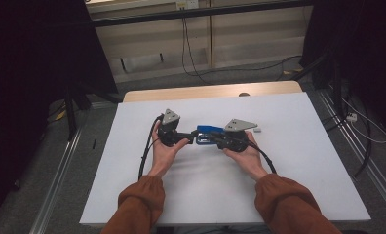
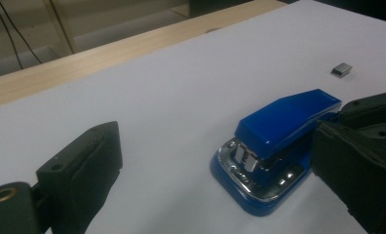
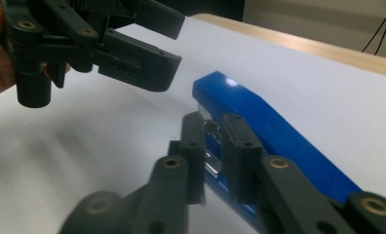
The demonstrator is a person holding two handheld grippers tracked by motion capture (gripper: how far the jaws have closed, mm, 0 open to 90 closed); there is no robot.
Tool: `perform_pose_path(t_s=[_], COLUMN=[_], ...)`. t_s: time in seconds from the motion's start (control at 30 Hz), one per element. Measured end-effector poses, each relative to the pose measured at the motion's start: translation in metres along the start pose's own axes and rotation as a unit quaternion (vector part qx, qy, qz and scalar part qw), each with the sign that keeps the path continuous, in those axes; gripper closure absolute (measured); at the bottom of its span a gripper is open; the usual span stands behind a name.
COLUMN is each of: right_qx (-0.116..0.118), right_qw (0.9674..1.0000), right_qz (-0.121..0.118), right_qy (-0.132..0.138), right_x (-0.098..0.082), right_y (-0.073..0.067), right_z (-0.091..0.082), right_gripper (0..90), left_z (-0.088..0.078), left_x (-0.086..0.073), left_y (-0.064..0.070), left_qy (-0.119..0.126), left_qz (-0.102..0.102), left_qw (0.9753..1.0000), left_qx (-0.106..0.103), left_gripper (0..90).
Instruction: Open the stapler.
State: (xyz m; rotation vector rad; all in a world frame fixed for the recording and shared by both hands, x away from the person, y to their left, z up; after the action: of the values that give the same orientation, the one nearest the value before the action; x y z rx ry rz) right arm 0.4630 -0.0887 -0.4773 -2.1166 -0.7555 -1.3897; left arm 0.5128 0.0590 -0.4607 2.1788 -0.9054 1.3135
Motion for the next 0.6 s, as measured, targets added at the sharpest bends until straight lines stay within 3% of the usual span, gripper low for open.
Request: perform_pose_path(t_s=[0.07, 0.2, 0.27, 0.37, 0.43, 0.5, 0.6], right_qx=[0.0, -0.003, -0.005, -0.007, -0.01, -0.012, -0.011], right_qw=[0.9999, 0.9997, 0.9997, 0.9997, 0.9996, 0.9995, 0.9991], right_qz=[-0.009, -0.017, -0.015, -0.018, -0.019, -0.019, -0.028], right_qy=[-0.009, -0.017, -0.017, -0.018, -0.019, -0.022, -0.031], right_x=[-0.0021, -0.0034, -0.0038, -0.0046, -0.0049, -0.0051, -0.0045], right_y=[-0.0004, -0.0014, -0.0008, 0.0017, 0.0037, 0.0049, 0.0057], right_z=[0.0018, 0.0044, 0.0058, 0.0072, 0.0075, 0.0076, 0.0081], right_gripper=[88.8, 90.0, 90.0, 90.0, 90.0, 90.0, 90.0], left_z=[0.0007, 0.0011, -0.0003, -0.0024, -0.0043, -0.0054, -0.0067], left_x=[-0.0004, -0.0019, -0.0021, -0.0013, -0.0009, -0.0001, 0.0001], left_y=[0.0015, 0.0027, 0.0046, 0.0044, 0.0047, 0.0038, 0.0044], left_qy=[-0.004, -0.01, -0.012, -0.011, -0.005, 0.002, 0.007], left_qz=[0.01, 0.009, -0.001, -0.004, -0.005, -0.001, 0.004], left_qw=[0.9999, 0.9999, 0.9998, 0.9999, 1.0, 1.0, 1.0], left_qx=[0.002, -0.001, -0.017, -0.006, -0.006, 0.002, -0.003], left_gripper=[5.8, 6.5, 14.5, 17.5, 27.0, 28.9, 43.3])
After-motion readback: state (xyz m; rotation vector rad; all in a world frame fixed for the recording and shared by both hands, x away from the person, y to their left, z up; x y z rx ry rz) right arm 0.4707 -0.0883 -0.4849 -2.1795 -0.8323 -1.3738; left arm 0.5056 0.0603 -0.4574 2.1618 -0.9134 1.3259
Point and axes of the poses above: each handheld gripper's, and its own axes: z roughly forward along the jaws, x roughly out of its top, y roughly to its right, the point moved 7 cm from there along z, roughly forward along the jaws, and after that the axes turned 2 degrees about y, right-handed, at the moved point
